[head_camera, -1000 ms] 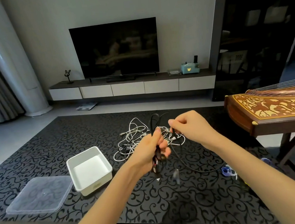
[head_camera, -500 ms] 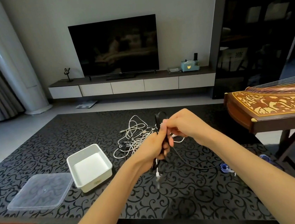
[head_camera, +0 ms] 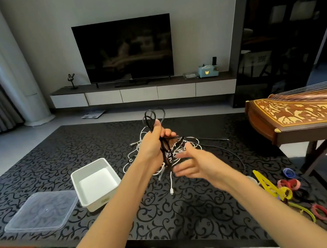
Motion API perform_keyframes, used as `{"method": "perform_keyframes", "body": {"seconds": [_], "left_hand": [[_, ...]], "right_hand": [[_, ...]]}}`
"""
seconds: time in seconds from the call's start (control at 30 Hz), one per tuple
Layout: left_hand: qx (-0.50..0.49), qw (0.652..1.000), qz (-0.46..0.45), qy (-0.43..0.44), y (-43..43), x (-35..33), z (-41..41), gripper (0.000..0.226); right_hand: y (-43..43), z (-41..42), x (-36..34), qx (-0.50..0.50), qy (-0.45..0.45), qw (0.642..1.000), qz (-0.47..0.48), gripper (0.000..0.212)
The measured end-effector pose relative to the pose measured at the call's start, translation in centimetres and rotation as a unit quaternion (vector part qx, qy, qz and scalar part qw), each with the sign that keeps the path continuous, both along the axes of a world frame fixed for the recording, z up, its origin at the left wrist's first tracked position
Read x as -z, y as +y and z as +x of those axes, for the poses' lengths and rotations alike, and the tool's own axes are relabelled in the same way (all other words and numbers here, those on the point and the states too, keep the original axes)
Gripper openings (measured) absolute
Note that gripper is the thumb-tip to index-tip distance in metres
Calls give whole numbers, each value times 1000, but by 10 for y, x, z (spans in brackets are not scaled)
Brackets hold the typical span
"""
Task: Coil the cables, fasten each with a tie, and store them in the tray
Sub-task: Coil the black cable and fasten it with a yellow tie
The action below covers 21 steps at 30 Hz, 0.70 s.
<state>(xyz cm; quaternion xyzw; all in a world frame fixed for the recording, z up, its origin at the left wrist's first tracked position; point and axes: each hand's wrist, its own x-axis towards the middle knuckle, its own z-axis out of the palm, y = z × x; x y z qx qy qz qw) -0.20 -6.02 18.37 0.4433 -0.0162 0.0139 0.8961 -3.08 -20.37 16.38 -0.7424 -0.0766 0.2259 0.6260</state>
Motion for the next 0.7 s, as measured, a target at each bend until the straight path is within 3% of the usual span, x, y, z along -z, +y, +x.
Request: {"method": "perform_keyframes", "body": {"seconds": [0.07, 0.13, 0.27, 0.33, 0.4, 0.53, 0.6, 0.67, 0.7], "left_hand": [[-16, 999, -30, 11, -1, -2, 2, 48], [-23, 998, -51, 27, -2, -2, 3, 49], [-21, 995, -72, 60, -4, -2, 0, 48], [-19, 993, -87, 72, -4, -1, -1, 49], [-7, 991, -117, 72, -4, -3, -3, 49], [15, 981, -173, 83, -5, -8, -4, 48], [17, 980, -176, 91, -7, -9, -5, 47], [14, 981, -169, 94, -6, -9, -5, 45], [12, 982, -164, 94, -4, -9, -4, 43]], "right_hand": [[3, -9, 11, -46, 21, 998, 41, 39], [8, -16, 20, -66, -14, 997, 40, 22], [12, -19, 24, -13, -127, 992, 10, 3], [11, -17, 26, 7, -158, 987, 7, 16], [11, -18, 27, 12, -153, 988, 21, 8], [15, -19, 30, 37, -120, 990, 72, 32], [17, -20, 30, 29, -103, 989, 107, 25], [17, -21, 30, 12, -132, 989, 67, 7], [15, -21, 31, 6, -155, 988, 27, 9]]}}
